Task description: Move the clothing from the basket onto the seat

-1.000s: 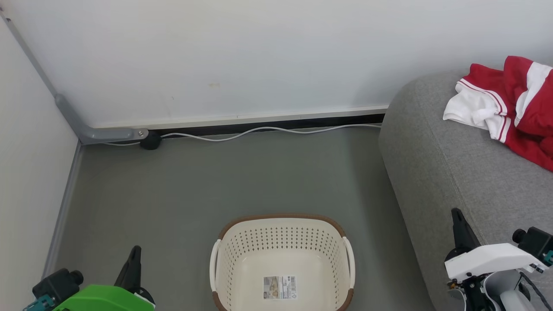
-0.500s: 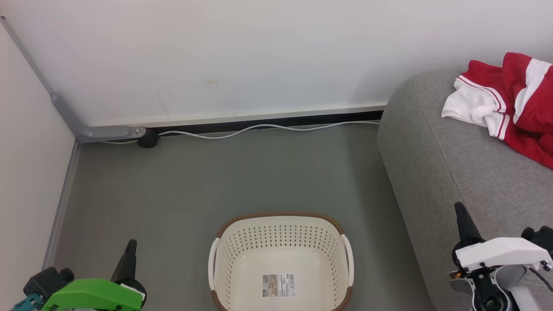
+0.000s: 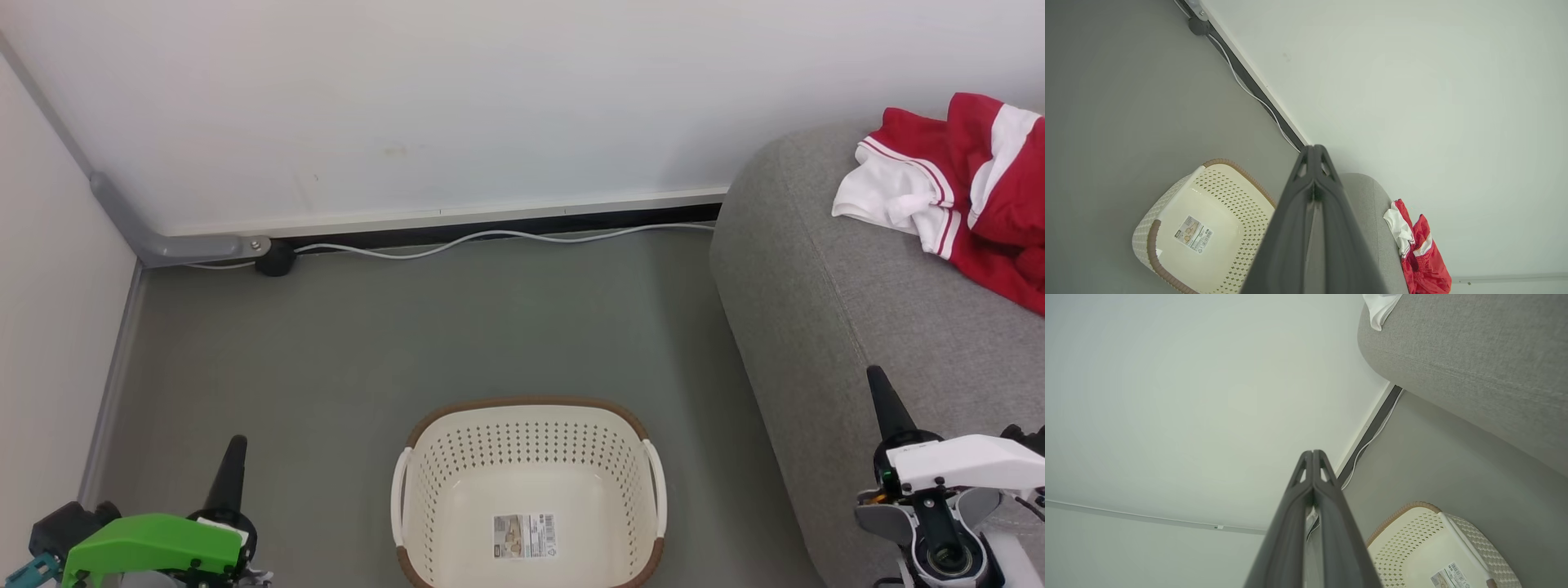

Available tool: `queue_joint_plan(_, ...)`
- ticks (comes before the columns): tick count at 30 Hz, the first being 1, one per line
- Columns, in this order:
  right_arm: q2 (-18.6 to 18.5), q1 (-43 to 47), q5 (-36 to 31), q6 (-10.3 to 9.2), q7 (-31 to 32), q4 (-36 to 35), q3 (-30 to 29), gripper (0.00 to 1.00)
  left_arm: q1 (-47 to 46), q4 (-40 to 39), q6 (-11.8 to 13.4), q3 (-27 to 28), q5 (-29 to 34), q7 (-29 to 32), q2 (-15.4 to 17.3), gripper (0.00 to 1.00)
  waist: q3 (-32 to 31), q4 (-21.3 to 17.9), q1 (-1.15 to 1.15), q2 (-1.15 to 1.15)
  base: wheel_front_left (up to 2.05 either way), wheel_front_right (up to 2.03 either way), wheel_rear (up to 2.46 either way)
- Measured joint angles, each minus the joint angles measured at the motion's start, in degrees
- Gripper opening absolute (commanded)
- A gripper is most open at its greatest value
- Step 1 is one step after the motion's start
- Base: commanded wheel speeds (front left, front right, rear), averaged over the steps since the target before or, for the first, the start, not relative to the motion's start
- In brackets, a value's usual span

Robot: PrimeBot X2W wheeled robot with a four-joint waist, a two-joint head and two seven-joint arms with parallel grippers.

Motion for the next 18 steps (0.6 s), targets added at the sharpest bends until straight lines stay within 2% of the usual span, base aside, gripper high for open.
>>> queue_joint_plan(18,0.6,-1.8,13.7,2.02,3.6,0.3,-3.3,0.0,-2.7,2.7,-2.5,3.0,-11.3,1.9,-1.2,0.0,0.6,-0.4,0.0,0.0,0.0,0.0,0.0)
